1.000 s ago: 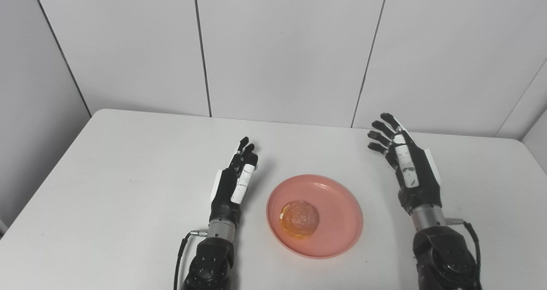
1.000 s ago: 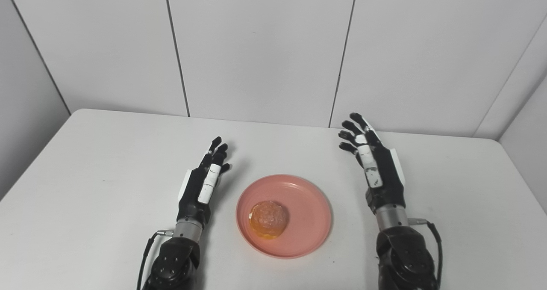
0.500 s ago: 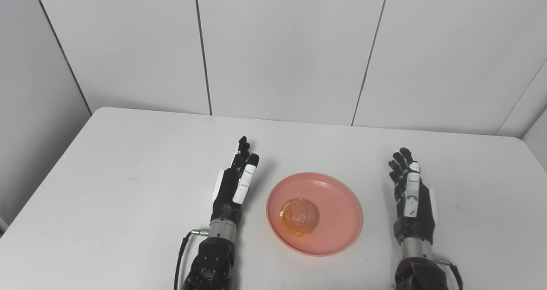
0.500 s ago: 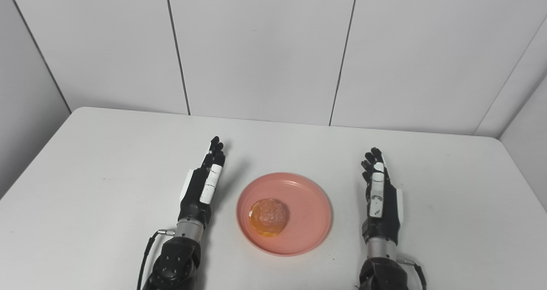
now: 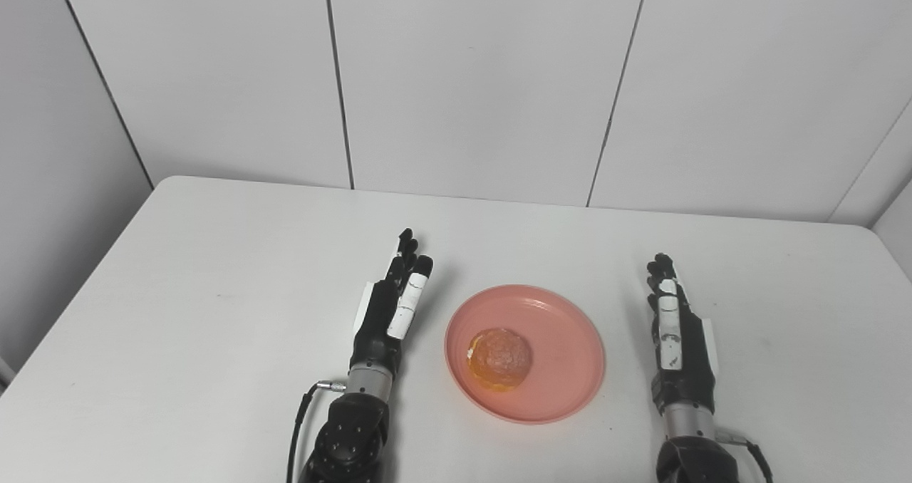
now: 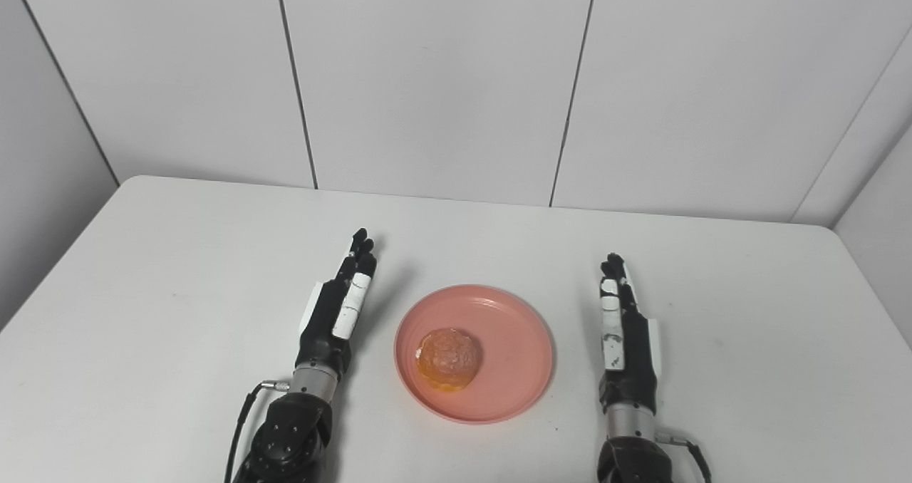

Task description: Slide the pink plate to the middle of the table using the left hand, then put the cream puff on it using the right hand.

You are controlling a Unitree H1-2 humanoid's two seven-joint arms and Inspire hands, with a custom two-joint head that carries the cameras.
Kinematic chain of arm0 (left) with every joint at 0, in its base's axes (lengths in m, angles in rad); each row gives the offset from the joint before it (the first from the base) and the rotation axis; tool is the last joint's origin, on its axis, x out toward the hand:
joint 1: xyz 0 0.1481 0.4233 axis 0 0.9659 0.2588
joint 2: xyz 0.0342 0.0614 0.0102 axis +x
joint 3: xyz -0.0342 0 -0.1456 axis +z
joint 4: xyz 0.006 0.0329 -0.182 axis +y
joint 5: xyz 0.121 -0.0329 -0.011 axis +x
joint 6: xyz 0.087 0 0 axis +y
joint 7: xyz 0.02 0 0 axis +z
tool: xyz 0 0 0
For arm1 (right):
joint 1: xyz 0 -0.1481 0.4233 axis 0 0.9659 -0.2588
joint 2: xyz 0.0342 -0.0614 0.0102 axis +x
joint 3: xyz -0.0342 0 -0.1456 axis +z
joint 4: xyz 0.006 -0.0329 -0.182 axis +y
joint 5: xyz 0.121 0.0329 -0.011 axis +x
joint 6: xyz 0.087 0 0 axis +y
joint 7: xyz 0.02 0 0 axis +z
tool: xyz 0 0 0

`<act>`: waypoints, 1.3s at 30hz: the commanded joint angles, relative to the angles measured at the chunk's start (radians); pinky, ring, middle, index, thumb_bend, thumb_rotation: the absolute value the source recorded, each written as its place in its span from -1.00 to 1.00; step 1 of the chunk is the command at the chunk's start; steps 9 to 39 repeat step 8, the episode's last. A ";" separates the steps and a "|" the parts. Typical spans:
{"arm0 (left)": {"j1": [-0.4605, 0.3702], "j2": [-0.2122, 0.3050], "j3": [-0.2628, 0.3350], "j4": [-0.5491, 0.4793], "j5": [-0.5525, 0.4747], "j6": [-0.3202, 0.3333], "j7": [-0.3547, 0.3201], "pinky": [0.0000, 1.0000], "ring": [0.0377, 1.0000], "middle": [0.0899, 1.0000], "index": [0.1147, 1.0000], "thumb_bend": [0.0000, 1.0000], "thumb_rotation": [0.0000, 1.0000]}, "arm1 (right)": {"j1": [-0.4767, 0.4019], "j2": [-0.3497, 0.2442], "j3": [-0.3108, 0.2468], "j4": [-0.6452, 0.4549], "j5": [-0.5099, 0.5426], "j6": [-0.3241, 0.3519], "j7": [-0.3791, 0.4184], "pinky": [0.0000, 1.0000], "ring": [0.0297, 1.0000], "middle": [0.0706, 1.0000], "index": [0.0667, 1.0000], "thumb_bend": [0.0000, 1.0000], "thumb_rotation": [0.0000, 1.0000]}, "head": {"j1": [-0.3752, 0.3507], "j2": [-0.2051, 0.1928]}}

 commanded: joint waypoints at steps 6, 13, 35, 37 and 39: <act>-0.014 -0.006 -0.002 -0.037 -0.003 0.008 -0.005 1.00 1.00 1.00 1.00 0.76 0.87 | -0.005 -0.011 0.018 -0.034 0.003 0.016 0.009 1.00 0.90 0.88 0.82 0.67 1.00 | -0.016 0.003; -0.013 -0.002 0.002 -0.038 -0.010 0.009 -0.008 1.00 1.00 1.00 1.00 0.77 0.86 | -0.005 -0.009 0.021 -0.034 0.006 0.016 0.010 1.00 0.89 0.87 0.83 0.69 1.00 | -0.041 0.006; -0.013 -0.002 0.002 -0.038 -0.010 0.009 -0.008 1.00 1.00 1.00 1.00 0.77 0.86 | -0.005 -0.009 0.021 -0.034 0.006 0.016 0.010 1.00 0.89 0.87 0.83 0.69 1.00 | -0.041 0.006; -0.013 -0.002 0.002 -0.038 -0.010 0.009 -0.008 1.00 1.00 1.00 1.00 0.77 0.86 | -0.005 -0.009 0.021 -0.034 0.006 0.016 0.010 1.00 0.89 0.87 0.83 0.69 1.00 | -0.041 0.006; -0.013 -0.002 0.002 -0.038 -0.010 0.009 -0.008 1.00 1.00 1.00 1.00 0.77 0.86 | -0.005 -0.009 0.021 -0.034 0.006 0.016 0.010 1.00 0.89 0.87 0.83 0.69 1.00 | -0.041 0.006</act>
